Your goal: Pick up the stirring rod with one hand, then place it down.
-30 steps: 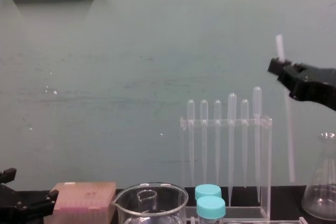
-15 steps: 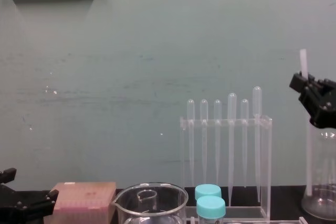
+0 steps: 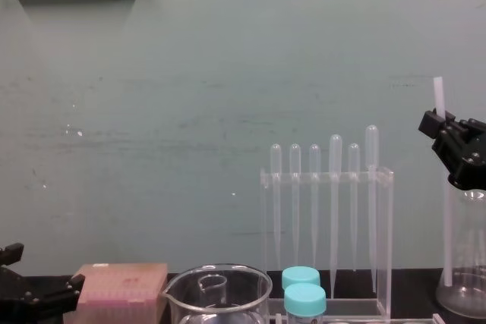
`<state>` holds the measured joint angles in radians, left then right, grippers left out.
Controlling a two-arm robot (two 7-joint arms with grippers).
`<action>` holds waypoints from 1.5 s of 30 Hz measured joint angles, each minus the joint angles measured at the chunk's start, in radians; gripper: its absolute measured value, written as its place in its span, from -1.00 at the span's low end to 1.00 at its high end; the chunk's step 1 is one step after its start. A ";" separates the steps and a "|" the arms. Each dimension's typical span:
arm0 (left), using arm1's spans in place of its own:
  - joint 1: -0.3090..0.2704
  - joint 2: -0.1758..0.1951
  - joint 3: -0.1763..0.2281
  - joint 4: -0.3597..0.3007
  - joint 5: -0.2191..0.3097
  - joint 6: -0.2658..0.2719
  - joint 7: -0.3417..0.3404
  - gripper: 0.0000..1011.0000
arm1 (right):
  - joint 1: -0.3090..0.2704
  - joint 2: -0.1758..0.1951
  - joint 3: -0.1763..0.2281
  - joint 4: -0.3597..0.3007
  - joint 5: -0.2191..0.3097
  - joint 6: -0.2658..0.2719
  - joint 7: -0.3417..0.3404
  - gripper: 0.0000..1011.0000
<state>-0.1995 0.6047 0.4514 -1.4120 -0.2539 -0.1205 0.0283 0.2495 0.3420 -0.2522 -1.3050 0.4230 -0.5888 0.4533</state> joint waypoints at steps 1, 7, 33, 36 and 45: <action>0.000 0.000 0.000 0.000 0.000 0.000 0.000 0.98 | 0.000 0.000 0.000 0.000 0.000 0.000 0.000 -0.87; 0.000 0.000 0.000 0.000 0.000 0.000 0.000 0.98 | 0.001 0.001 -0.001 0.000 0.000 -0.001 0.000 -0.87; 0.000 0.000 0.000 0.000 0.000 0.000 0.000 0.98 | 0.001 0.001 -0.002 -0.001 0.000 -0.002 0.000 -0.87; 0.000 0.000 0.000 0.000 0.000 0.000 0.000 0.98 | 0.001 0.001 -0.002 -0.001 0.000 -0.002 0.000 -0.87; 0.000 0.000 0.000 0.000 0.000 0.000 0.000 0.98 | 0.001 0.001 -0.002 -0.002 0.000 -0.002 0.000 -0.87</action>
<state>-0.1995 0.6047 0.4514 -1.4120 -0.2539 -0.1205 0.0283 0.2509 0.3431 -0.2543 -1.3065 0.4230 -0.5904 0.4531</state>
